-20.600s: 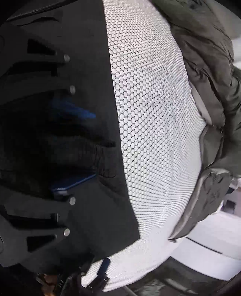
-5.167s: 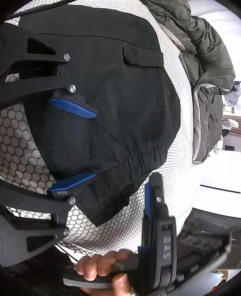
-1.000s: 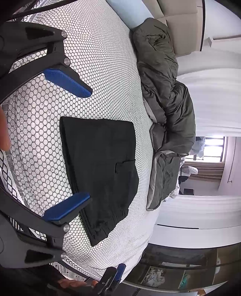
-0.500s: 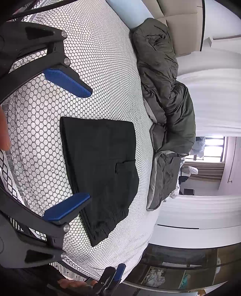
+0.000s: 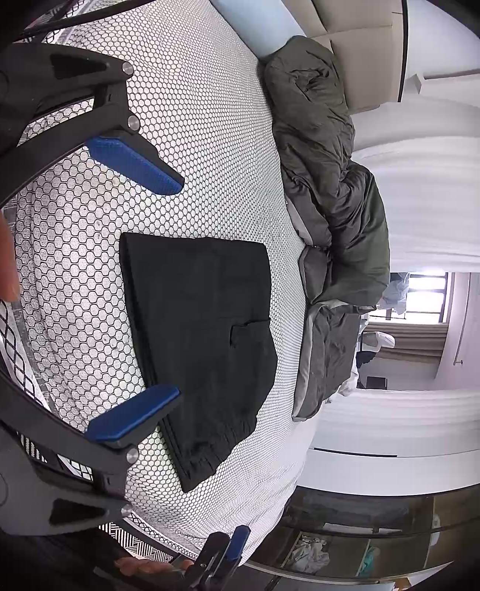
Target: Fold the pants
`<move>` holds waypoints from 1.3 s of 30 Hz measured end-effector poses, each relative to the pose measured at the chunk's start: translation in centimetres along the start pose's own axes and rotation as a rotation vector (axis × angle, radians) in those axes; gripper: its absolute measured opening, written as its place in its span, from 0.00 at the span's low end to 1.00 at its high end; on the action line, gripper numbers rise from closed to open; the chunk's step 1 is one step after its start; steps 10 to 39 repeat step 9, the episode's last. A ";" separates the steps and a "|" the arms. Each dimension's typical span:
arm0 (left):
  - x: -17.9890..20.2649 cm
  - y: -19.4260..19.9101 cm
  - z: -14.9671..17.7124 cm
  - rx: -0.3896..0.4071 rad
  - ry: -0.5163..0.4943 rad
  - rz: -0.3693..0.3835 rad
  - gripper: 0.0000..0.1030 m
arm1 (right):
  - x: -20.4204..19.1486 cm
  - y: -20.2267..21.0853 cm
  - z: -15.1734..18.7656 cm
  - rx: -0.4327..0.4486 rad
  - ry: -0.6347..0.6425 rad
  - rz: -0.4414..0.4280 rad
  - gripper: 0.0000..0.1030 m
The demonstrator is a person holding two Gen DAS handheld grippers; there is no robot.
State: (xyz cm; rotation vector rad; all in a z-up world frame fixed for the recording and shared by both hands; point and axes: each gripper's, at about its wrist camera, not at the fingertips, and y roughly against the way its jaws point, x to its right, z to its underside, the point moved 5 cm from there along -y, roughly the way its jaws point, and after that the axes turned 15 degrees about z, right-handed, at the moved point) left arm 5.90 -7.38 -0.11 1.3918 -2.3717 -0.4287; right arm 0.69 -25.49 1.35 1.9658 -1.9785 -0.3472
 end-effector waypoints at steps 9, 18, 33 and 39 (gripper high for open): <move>-0.1 0.1 0.0 0.001 -0.005 0.009 0.99 | -0.1 0.0 0.1 -0.004 0.007 -0.006 1.00; -0.1 0.1 0.0 0.001 -0.005 0.009 0.99 | -0.1 0.0 0.1 -0.004 0.007 -0.006 1.00; -0.1 0.1 0.0 0.001 -0.005 0.009 0.99 | -0.1 0.0 0.1 -0.004 0.007 -0.006 1.00; -0.1 0.1 0.0 0.001 -0.005 0.009 0.99 | -0.1 0.0 0.1 -0.004 0.007 -0.006 1.00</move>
